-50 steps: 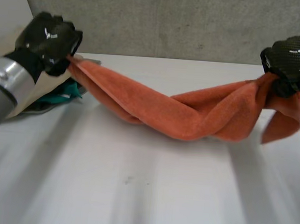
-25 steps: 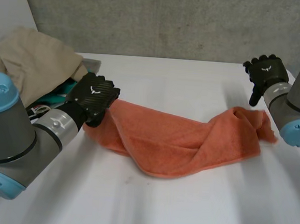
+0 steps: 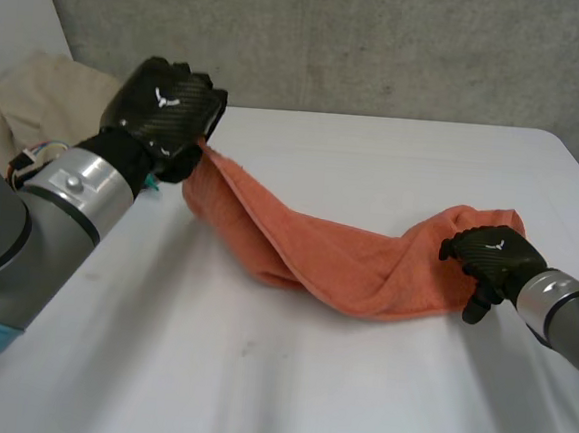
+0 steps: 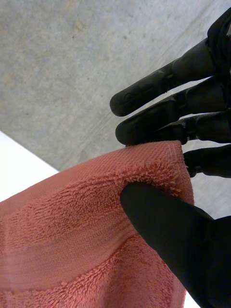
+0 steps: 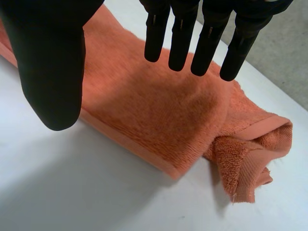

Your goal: Fold the laundry.

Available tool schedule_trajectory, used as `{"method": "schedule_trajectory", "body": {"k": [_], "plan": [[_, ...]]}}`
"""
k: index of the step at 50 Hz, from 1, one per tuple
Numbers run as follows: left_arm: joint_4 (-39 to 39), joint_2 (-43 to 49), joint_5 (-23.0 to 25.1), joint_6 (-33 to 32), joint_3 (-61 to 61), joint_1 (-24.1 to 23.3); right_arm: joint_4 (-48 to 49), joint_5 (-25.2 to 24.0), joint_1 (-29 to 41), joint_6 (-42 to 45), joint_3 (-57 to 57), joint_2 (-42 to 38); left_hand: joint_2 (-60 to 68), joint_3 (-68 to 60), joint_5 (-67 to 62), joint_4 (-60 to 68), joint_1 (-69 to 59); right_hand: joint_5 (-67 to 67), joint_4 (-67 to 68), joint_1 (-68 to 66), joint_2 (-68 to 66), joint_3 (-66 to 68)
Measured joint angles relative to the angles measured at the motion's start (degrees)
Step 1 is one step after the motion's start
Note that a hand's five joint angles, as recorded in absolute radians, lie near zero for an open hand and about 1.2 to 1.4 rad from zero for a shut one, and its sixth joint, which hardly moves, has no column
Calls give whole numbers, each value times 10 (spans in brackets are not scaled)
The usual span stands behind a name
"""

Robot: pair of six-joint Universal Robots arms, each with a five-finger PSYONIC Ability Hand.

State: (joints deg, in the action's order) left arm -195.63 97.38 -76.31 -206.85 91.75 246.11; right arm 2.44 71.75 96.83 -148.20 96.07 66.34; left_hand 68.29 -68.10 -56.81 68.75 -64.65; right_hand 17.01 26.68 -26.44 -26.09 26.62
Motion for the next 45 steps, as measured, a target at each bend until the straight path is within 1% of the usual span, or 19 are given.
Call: {"method": "schedule_trajectory", "body": {"k": [6,9,10,11,13,15,19,25,26,28,29,31,33,35,36,37,39,42,45], "plan": [[4,1,-7,39,-36,1,73,9,2,10,-19,-67,0,0,0,0,0,20,22,-22,-22,21],[8,1,-12,54,-52,2,83,21,4,19,-35,-91,0,0,0,0,0,154,160,-156,-168,161],[10,1,-14,58,-58,2,86,30,4,23,-43,-99,0,0,0,0,0,273,289,-271,-299,287],[12,1,-16,61,-62,3,88,39,5,26,-49,-104,0,0,0,0,0,325,331,-320,-347,335],[14,1,-18,65,-68,4,93,56,5,30,-58,-109,0,0,0,0,0,388,399,-369,-403,395],[17,1,-20,67,-72,6,101,78,4,33,-65,-111,0,0,0,0,0,391,412,-369,-409,407],[21,-2,-23,66,-74,9,111,104,2,36,-69,-93,0,0,0,0,0,391,416,-369,-409,409],[43,-20,-35,63,-74,23,89,115,1,45,-78,9,0,0,0,0,0,391,416,-369,-409,409],[57,-28,-38,62,-73,28,58,114,1,52,-92,59,0,0,0,0,0,391,417,-369,-409,411],[71,-33,-40,61,-71,31,34,112,1,58,-105,84,0,0,0,0,0,391,417,-369,-409,411],[87,-38,-41,60,-68,34,-17,107,0,69,-134,118,0,0,0,0,0,391,417,-369,-409,411],[108,-43,-42,59,-63,37,-74,100,0,80,-167,140,0,0,0,0,0,391,417,-369,-409,411],[136,-47,-43,58,-53,39,-169,88,-3,97,-223,156,0,0,0,0,0,391,417,-369,-409,411],[158,-47,-43,55,-41,40,-245,80,-7,112,-266,153,0,0,0,0,0,391,417,-369,-409,411],[160,-46,-43,55,-40,41,-257,79,-8,115,-272,151,0,0,0,0,0,391,417,-369,-409,411],[173,-42,-44,52,-31,41,-316,73,-12,129,-304,139,0,0,0,0,0,391,417,-369,-409,411],[186,-27,-45,47,-21,42,-382,68,-16,150,-337,116,0,0,0,0,0,391,417,-369,-409,411],[193,11,-46,36,-21,42,-440,65,-20,176,-366,77,0,0,0,0,0,391,417,-369,-409,411],[192,55,-49,24,-42,42,-452,67,-21,190,-377,43,0,0,0,0,0,391,417,-369,-409,411]]}}
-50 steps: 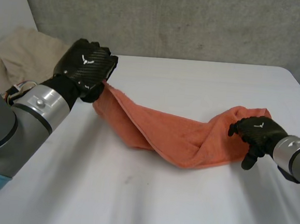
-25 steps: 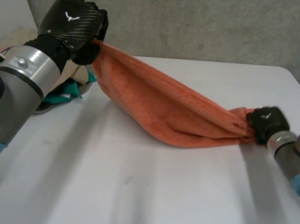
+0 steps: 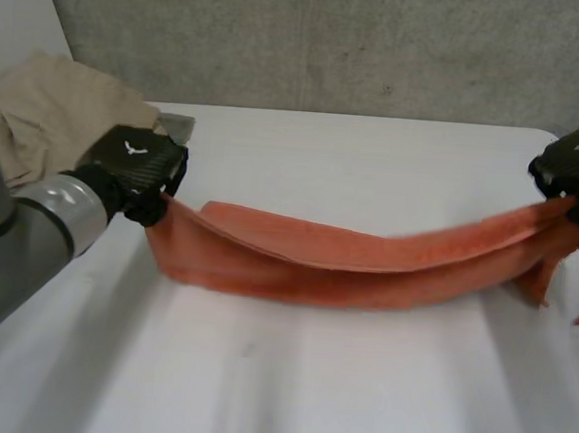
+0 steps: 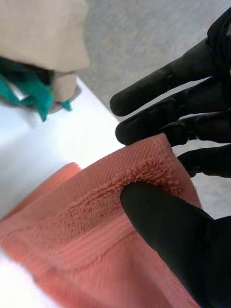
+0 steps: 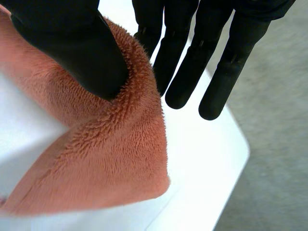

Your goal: Fold the laundry.

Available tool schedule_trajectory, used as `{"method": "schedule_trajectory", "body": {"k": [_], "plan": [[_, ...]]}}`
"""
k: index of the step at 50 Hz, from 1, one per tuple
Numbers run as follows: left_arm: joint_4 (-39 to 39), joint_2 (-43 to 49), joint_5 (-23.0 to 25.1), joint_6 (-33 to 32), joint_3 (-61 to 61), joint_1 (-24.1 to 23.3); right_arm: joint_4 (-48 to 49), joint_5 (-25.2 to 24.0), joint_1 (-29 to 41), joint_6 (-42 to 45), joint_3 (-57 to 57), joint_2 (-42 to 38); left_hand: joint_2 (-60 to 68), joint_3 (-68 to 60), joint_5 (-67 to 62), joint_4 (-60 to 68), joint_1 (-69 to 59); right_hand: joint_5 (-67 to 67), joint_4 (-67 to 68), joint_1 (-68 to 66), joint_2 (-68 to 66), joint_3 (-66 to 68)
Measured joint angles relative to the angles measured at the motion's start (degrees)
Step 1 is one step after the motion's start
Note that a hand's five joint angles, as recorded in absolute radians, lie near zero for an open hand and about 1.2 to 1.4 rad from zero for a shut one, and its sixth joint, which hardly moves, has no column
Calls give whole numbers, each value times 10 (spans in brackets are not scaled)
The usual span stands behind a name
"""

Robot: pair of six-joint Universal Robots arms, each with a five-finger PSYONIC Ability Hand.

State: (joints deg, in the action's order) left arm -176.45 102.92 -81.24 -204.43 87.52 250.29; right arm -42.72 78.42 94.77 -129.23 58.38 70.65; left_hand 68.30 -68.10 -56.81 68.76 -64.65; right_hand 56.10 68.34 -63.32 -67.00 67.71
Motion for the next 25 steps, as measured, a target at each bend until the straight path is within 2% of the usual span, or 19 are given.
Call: {"method": "schedule_trajectory", "body": {"k": [5,9,12,14,20,23,25], "plan": [[-15,84,-22,-11,-93,0,53,13,3,7,-15,-59,1,0,0,0,0,0,0,0,0,0],[-59,127,-41,-11,-186,0,133,36,8,-2,-55,-88,2,0,0,0,0,0,0,0,0,0],[-125,149,-51,-11,-259,-1,228,62,15,-24,-111,-100,2,0,0,0,0,0,0,0,0,0],[-195,156,-55,-10,-305,0,306,75,22,-50,-149,-102,2,-1,0,0,0,0,0,0,0,0],[-397,164,-70,-10,-389,9,523,84,33,-128,-196,-83,2,-2,0,0,0,6,0,0,0,0],[-437,167,-77,-9,-409,19,571,76,34,-152,-185,-57,2,-2,0,0,0,6,0,0,0,0],[-434,169,-80,-5,-410,24,571,66,35,-161,-169,-41,2,-2,0,0,0,9,0,0,0,0]]}}
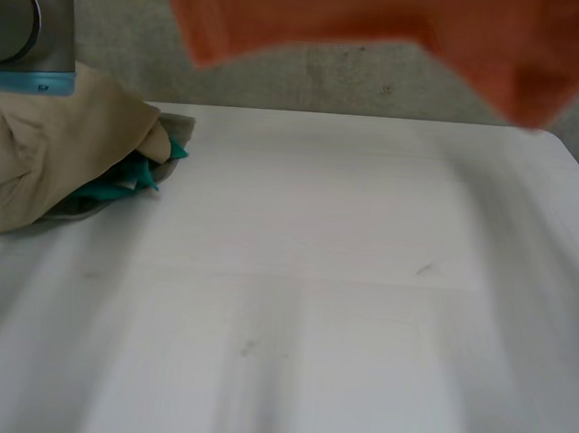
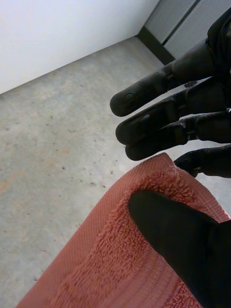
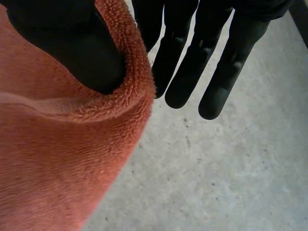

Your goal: Fold the laundry.

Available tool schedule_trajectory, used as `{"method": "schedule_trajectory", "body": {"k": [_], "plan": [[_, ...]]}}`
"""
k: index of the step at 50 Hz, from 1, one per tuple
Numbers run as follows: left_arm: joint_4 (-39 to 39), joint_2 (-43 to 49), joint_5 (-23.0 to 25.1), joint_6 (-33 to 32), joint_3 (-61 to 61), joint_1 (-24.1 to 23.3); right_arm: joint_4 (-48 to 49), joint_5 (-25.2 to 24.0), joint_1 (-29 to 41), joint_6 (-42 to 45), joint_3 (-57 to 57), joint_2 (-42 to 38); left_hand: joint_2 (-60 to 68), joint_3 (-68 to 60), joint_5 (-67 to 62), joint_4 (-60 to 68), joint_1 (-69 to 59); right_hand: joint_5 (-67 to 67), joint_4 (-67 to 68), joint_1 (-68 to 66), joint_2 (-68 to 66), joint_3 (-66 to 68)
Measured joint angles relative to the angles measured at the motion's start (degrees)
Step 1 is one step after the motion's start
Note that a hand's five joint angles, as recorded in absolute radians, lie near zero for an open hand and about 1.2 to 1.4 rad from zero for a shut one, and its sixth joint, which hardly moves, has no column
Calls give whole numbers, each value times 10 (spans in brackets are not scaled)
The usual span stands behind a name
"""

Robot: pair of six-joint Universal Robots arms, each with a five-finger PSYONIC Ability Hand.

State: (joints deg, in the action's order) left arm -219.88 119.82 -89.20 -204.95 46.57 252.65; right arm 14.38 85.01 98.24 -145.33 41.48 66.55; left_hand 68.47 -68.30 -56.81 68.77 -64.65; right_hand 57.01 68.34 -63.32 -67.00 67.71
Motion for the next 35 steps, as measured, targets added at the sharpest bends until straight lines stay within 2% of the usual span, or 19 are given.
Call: {"method": "schedule_trajectory", "body": {"k": [5,10,19,22,25,28,35], "plan": [[37,0,1,16,42,7,-56,-31,2,-7,53,21,0,0,0,0,0,4,0,0,0,0],[69,-9,5,36,150,10,-141,-60,3,-4,128,21,0,0,-3,0,0,5,0,0,0,0],[73,-17,9,38,327,12,-191,-67,3,1,234,-43,0,0,-3,0,0,7,0,0,0,0],[68,-22,18,36,385,16,-191,-61,1,0,257,-70,0,0,-3,0,0,-68,-88,49,80,-84],[63,-30,27,35,422,20,-189,-50,-1,-4,280,-92,0,0,-3,0,0,-284,-291,243,282,-285],[57,-46,35,35,456,23,-188,-33,-3,-10,300,-101,0,0,-3,0,0,-414,-417,365,405,-409],[51,-102,43,35,507,31,-190,19,-24,-75,343,-100,0,0,-3,0,0,-433,-439,383,422,-429]]}}
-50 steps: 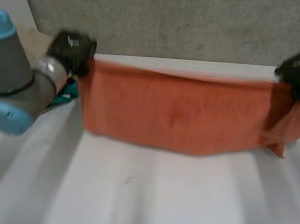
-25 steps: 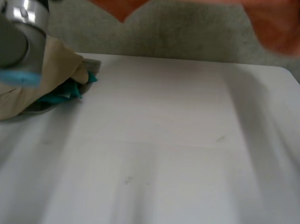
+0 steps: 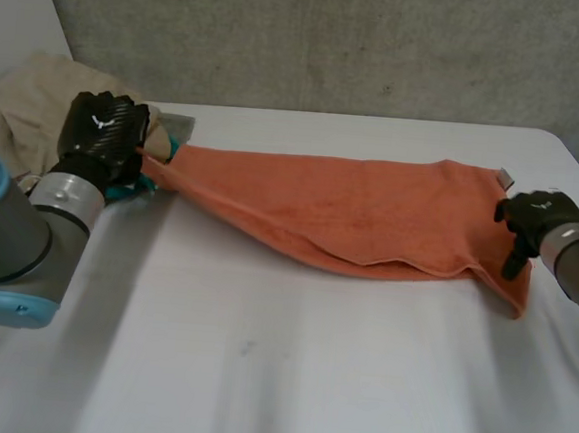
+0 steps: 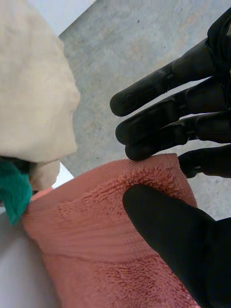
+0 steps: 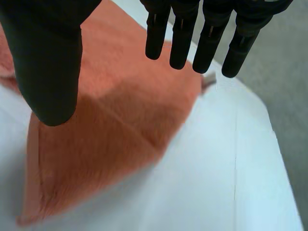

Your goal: Fold the laundry.

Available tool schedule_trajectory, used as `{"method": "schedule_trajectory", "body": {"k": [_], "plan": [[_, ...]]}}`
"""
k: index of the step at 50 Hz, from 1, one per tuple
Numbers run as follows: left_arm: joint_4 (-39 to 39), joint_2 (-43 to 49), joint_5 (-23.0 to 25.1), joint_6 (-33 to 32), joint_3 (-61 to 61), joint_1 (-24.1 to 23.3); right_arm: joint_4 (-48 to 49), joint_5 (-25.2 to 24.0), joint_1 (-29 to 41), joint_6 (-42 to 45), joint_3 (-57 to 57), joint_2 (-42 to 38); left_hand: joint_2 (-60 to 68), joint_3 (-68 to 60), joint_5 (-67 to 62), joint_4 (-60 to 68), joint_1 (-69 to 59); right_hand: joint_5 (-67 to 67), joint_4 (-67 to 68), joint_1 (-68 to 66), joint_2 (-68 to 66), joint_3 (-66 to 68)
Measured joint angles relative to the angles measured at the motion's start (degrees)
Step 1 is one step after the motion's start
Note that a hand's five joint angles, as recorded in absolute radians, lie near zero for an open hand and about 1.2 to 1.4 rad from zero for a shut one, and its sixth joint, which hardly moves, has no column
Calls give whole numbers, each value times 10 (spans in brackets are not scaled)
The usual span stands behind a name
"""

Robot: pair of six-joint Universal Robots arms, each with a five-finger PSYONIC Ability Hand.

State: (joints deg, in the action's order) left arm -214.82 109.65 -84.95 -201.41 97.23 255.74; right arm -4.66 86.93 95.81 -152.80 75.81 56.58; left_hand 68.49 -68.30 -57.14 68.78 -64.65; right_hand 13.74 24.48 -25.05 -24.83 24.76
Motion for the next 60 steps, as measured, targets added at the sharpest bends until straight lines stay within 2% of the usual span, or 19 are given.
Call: {"method": "schedule_trajectory", "body": {"k": [7,18,25,37,39,41,42,44,47,51,54,60], "plan": [[4,-54,10,0,41,10,-16,1,-29,-58,35,19,0,0,0,0,0,131,122,-117,-119,120],[6,-90,52,-2,91,18,-18,-83,-46,-72,121,69,0,0,0,0,0,89,90,-90,-91,89],[4,-89,54,-2,77,20,18,-101,-53,-120,158,88,0,0,0,0,0,88,90,-90,-91,89],[5,-84,53,-1,49,22,77,-81,-49,-144,110,6,0,0,0,0,0,117,107,-100,-99,105],[6,-83,52,-1,49,22,79,-70,-48,-141,93,-13,0,0,0,0,0,164,156,-150,-152,154],[7,-83,52,-1,49,22,79,-61,-48,-140,83,-22,0,0,0,0,0,268,264,-266,-273,261],[8,-83,52,-1,50,22,80,-52,-48,-138,74,-29,0,0,0,0,0,362,355,-352,-362,352],[10,-84,52,-1,52,22,82,-42,-48,-136,68,-33,0,0,0,0,0,415,423,-377,-420,417],[23,-89,52,-2,60,20,84,-34,-50,-130,69,-21,0,0,0,0,0,417,437,-377,-424,429],[64,-107,52,-7,80,20,77,-40,-53,-105,89,29,0,0,0,0,0,417,439,-377,-424,430],[112,-129,52,-22,102,25,47,-55,-61,-46,112,85,0,0,0,0,0,419,439,-377,-424,430],[298,-201,53,-144,192,58,-116,-75,-124,194,170,174,0,0,0,0,0,436,439,-377,-424,430]]}}
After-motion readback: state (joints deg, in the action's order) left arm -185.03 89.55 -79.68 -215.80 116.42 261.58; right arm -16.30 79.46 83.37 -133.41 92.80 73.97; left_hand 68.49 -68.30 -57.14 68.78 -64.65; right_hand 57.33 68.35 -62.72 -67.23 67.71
